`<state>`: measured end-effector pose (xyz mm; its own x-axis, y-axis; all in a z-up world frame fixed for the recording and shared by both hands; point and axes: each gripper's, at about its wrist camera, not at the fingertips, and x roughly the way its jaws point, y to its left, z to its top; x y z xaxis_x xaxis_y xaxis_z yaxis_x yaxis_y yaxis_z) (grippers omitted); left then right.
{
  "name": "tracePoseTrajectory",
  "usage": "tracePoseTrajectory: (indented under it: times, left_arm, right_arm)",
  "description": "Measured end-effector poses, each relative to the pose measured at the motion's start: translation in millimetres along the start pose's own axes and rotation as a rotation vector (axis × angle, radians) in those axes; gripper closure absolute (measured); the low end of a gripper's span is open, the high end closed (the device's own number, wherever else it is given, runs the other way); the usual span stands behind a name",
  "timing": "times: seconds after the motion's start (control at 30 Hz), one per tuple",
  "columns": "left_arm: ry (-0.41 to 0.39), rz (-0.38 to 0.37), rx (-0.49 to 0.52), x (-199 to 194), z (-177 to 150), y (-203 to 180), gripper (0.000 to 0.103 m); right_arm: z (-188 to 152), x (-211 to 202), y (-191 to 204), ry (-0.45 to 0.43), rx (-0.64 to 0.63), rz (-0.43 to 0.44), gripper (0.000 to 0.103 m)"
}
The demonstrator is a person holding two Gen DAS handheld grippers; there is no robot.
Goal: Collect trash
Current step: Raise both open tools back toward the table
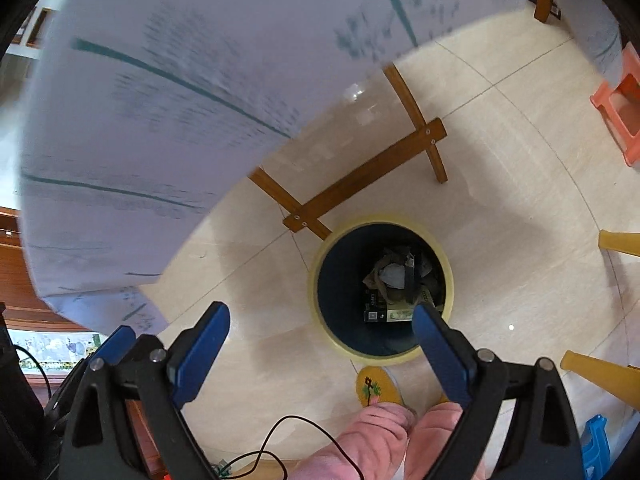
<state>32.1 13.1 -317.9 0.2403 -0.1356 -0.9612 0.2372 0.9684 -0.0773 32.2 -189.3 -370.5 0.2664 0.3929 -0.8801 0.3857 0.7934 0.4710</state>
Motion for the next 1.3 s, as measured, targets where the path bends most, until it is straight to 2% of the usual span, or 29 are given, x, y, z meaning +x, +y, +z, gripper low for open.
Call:
tracePoseTrajectory:
  times: [0.37, 0.63, 0.87, 1.03, 1.3]
  left_arm:
    - [-0.076, -0.028, 0.014, -118, 31, -16, 0.035]
    - [-0.224, -0.054, -0.027, -222, 51, -21, 0.035]
    - [-0.383, -0.040, -0.072, -293, 60, -22, 0.030]
    - [-0.489, -0.014, -0.084, -334, 67, -28, 0.028]
    - [-0.580, 0.049, -0.091, -371, 75, -35, 0.024]
  right_arm:
    - [-6, -118, 43, -0.056, -0.083, -0.013, 0.010]
    - [-12, -215, 76, -0.150, -0.186, -0.015, 0.010]
    - [-11, -288, 106, -0.272, -0.296, 0.008, 0.010]
    - [-4, -321, 123, -0.351, -0.368, 0.032, 0.010]
    - [12, -348, 144, -0.407, -0.445, 0.095, 0.010]
